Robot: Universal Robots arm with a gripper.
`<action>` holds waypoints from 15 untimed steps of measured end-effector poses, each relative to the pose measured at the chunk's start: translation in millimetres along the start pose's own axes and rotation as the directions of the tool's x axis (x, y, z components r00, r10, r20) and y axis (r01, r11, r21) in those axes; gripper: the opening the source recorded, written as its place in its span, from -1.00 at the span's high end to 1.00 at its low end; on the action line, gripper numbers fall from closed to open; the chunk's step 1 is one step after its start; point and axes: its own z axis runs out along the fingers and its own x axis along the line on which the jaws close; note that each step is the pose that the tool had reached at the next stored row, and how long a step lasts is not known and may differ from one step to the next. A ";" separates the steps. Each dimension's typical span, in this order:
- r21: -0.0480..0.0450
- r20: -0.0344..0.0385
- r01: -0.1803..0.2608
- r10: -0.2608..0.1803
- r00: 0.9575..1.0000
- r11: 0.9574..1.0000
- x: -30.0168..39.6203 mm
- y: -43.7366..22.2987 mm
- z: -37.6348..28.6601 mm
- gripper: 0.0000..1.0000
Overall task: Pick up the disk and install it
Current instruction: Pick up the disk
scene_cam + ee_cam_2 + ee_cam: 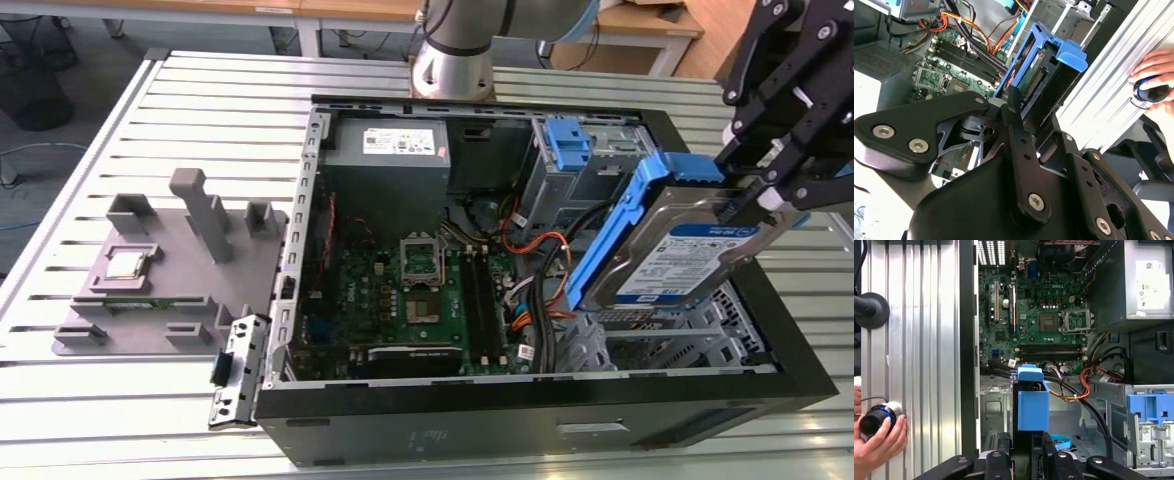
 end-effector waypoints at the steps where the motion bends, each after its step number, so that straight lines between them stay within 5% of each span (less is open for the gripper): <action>1: 0.000 0.000 0.000 0.000 1.000 1.000 0.0 -1.6 0.1 0.31; 15: 0.000 0.000 -0.002 0.002 1.000 1.000 0.2 -15.3 5.3 0.31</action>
